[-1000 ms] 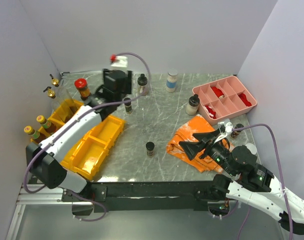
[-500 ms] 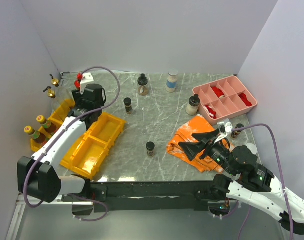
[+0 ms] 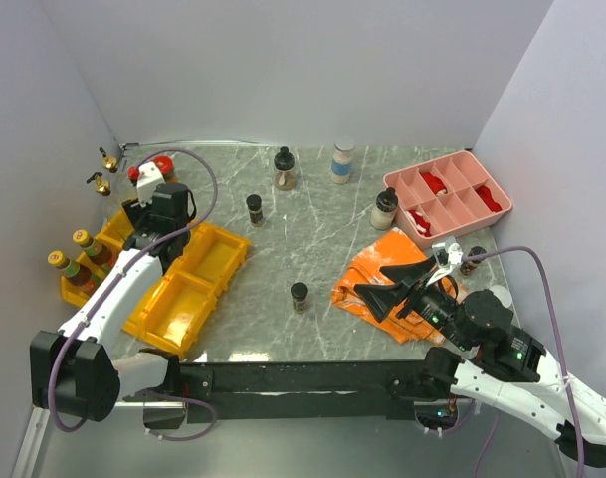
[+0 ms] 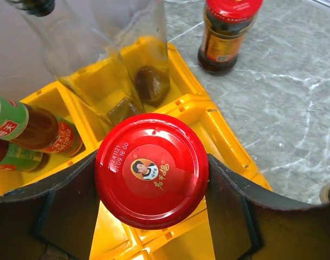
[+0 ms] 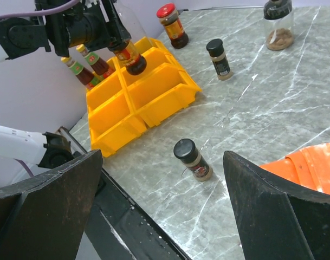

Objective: Organize the condiment bottles
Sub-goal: Place the bottle in the storage box.

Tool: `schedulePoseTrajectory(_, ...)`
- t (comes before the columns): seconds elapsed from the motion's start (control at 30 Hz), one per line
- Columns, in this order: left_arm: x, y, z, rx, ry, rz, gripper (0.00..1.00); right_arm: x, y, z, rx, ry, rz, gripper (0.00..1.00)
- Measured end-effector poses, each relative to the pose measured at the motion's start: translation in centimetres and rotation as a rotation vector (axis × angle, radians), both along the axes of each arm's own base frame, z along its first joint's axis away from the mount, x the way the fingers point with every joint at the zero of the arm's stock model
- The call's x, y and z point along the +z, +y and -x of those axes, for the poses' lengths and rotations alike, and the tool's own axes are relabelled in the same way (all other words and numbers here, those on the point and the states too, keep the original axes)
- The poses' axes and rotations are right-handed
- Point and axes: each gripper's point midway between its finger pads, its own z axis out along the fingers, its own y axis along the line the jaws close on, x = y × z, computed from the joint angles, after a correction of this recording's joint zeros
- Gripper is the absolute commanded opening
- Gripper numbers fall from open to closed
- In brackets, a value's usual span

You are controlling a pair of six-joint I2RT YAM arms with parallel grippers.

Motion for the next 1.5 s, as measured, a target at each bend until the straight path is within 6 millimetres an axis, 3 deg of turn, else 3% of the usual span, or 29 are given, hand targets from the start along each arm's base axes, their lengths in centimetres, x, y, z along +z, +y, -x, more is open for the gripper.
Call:
schedulePoseTrajectory(0.33,-0.4,0.8,-0.2,0.039,-0.027,0.026,0.01,0.1,0.2,0.0,0.006,-0.002,-0.003,1.00)
schedulePoseTrajectory(0.77,-4.8,1.8,-0.2,0.097,0.047,0.046,0.05,0.5,0.1,0.0,0.006,-0.008,-0.013,1.00)
schedulePoseTrajectory(0.87,-5.6,1.8,-0.3,0.105,0.064,0.050,0.10,0.7,0.0,0.1,0.006,-0.014,-0.023,1.00)
schedulePoseTrajectory(0.97,-6.2,1.7,-0.4,0.115,0.075,0.055,0.20,0.8,-0.2,0.2,0.006,-0.018,-0.029,1.00)
schedulePoseTrajectory(1.2,-7.1,1.7,-0.4,0.130,0.085,0.070,0.58,0.8,-0.3,0.3,0.005,-0.017,-0.029,1.00)
schedulePoseTrajectory(1.3,-7.7,1.7,-0.2,0.138,0.105,0.071,0.69,0.9,-0.6,0.4,0.003,-0.021,-0.035,1.00)
schedulePoseTrajectory(1.5,-7.6,1.8,0.2,0.154,0.121,0.079,0.81,1.4,-1.1,0.7,0.002,-0.034,-0.063,1.00)
